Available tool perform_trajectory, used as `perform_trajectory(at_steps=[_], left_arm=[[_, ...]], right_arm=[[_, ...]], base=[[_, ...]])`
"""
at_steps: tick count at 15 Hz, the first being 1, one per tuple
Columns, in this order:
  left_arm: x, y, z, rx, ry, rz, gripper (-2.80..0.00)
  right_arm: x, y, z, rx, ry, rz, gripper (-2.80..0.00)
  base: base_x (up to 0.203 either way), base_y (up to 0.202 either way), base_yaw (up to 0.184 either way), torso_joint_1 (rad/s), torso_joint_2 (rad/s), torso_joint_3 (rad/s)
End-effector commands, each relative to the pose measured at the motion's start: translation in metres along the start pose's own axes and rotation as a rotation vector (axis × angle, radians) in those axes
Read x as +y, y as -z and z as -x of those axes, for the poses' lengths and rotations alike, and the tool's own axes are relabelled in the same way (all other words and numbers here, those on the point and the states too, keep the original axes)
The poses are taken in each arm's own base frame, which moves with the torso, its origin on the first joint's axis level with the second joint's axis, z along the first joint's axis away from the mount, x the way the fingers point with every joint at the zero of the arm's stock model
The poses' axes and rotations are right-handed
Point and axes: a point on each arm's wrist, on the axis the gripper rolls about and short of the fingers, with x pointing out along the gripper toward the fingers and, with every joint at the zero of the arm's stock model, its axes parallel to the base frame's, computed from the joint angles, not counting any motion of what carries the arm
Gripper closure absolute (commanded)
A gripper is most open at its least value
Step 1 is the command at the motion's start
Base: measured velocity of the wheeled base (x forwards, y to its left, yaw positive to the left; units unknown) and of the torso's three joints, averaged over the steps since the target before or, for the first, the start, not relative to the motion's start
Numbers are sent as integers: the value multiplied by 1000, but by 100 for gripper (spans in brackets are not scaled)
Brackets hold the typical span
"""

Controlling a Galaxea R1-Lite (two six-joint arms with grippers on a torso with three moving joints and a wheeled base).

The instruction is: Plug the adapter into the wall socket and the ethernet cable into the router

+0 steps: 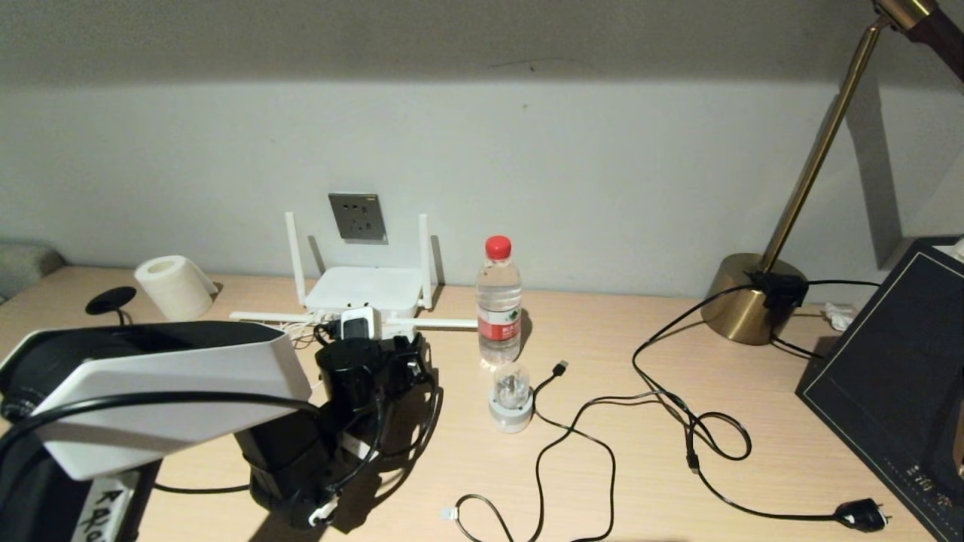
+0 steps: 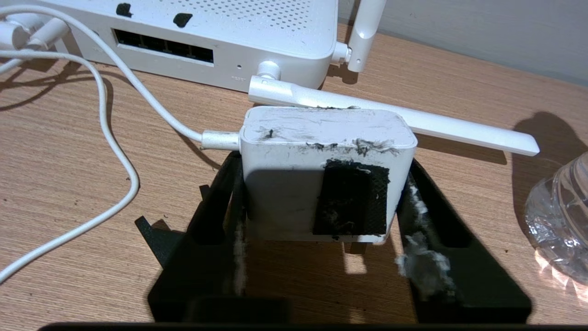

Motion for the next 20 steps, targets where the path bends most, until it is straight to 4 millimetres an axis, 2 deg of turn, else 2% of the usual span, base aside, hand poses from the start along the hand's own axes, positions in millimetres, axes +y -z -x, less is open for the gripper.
perform_trajectory(at_steps=[1, 6, 8, 11, 15, 18, 20], left_arm=[[0, -1, 0, -8, -1, 5, -280], [2, 2, 4, 6, -5, -3, -280], [3, -3, 6, -4, -5, -1, -280], [1, -30, 10, -62, 15, 3, -280], [2, -52, 9, 138, 24, -122, -280], [1, -69, -9, 265, -6, -171, -280], [2, -72, -17, 324, -12, -188, -280]], right_arm=[[0, 10, -2, 36, -1, 0, 0], [0, 10, -2, 36, -1, 0, 0], [0, 10, -2, 36, -1, 0, 0], [0, 10, -2, 36, -1, 0, 0], [0, 10, -2, 36, -1, 0, 0], [0, 10, -2, 36, -1, 0, 0], [0, 10, -2, 36, -1, 0, 0]], base=[[0, 0, 0, 0, 0, 0], [0, 0, 0, 0, 0, 0], [0, 0, 0, 0, 0, 0], [0, 0, 0, 0, 0, 0], [0, 0, 0, 0, 0, 0], [0, 0, 0, 0, 0, 0], [0, 0, 0, 0, 0, 0]])
